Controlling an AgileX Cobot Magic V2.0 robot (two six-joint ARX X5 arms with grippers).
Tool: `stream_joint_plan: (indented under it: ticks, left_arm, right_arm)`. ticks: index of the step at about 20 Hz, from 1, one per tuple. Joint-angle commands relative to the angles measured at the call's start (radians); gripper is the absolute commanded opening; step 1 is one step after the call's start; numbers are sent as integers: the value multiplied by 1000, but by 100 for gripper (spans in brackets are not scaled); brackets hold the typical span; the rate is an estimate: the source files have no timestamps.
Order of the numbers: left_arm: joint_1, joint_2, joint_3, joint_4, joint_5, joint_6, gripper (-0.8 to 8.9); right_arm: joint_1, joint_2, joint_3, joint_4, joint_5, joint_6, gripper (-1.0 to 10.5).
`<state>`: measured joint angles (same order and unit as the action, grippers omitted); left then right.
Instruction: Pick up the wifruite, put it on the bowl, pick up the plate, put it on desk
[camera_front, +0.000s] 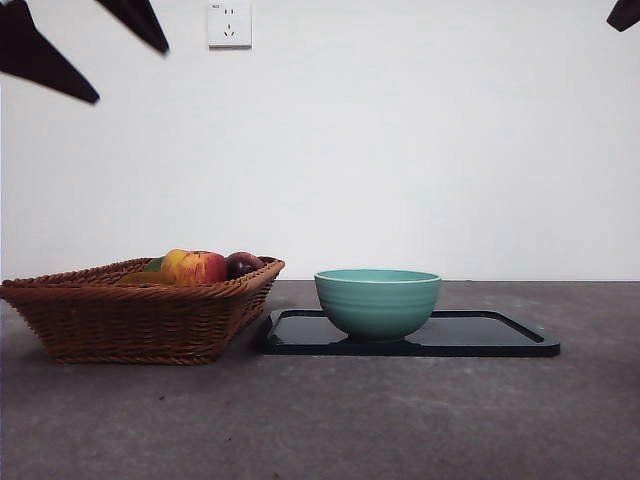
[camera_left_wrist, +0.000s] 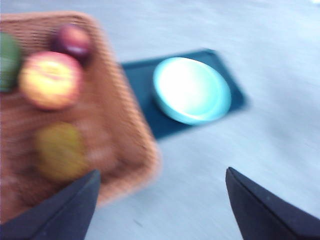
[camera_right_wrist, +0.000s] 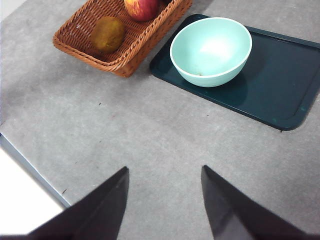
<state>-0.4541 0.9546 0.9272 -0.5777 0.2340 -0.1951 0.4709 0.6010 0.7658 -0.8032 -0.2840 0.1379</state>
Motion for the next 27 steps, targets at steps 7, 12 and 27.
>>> stream_joint_plan:
  ticks: [7, 12, 27]
  left_arm:
    - [-5, -160, 11, -227, 215, 109, 403]
    - [-5, -177, 11, -275, 215, 116, 403]
    - [-5, -177, 11, -275, 215, 116, 403]
  right_arm:
    - [6, 5, 6, 10, 3, 4, 230]
    - [6, 5, 6, 10, 3, 4, 230]
    - [3, 14, 8, 47, 6, 99, 230]
